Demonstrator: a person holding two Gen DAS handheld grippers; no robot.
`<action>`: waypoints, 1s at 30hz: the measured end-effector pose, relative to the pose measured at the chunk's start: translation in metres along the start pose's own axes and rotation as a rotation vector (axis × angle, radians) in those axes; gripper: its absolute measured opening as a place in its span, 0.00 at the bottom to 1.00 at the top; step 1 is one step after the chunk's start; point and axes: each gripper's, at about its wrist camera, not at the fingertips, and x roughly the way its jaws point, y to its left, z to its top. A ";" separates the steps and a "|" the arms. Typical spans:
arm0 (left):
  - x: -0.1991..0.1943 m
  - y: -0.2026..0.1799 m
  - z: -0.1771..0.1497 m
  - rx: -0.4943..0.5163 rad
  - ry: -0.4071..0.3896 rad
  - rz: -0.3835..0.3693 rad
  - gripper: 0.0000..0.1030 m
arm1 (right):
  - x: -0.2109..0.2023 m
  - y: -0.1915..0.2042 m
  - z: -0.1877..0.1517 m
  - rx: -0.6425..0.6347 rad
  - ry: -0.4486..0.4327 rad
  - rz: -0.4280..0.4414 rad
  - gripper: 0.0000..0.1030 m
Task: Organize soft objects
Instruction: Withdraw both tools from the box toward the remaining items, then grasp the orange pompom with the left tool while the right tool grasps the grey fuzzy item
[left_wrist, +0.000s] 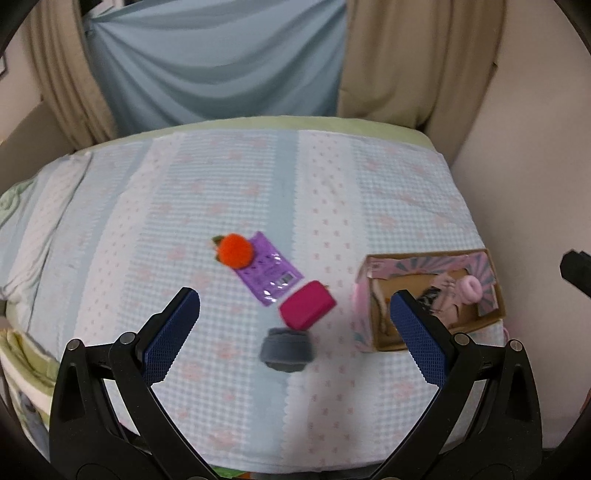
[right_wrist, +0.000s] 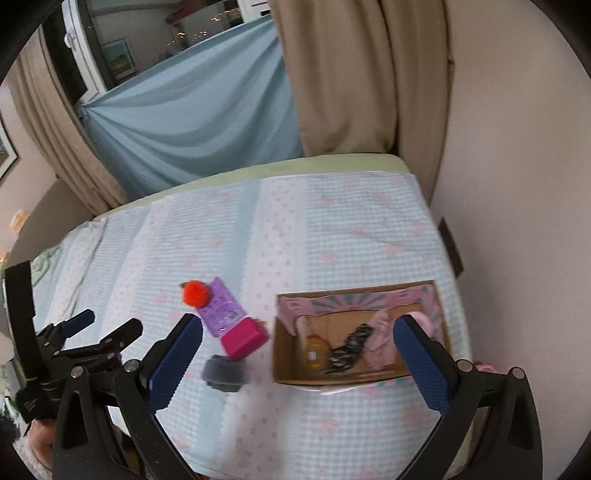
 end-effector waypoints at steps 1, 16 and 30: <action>0.001 0.007 -0.001 -0.003 -0.004 0.007 0.99 | 0.002 0.004 -0.002 -0.004 0.005 0.007 1.00; 0.062 0.091 0.014 0.128 -0.017 -0.027 0.99 | 0.060 0.090 -0.049 0.077 0.062 0.011 1.00; 0.223 0.137 0.008 0.405 0.014 -0.145 0.99 | 0.191 0.151 -0.118 0.282 0.122 -0.089 1.00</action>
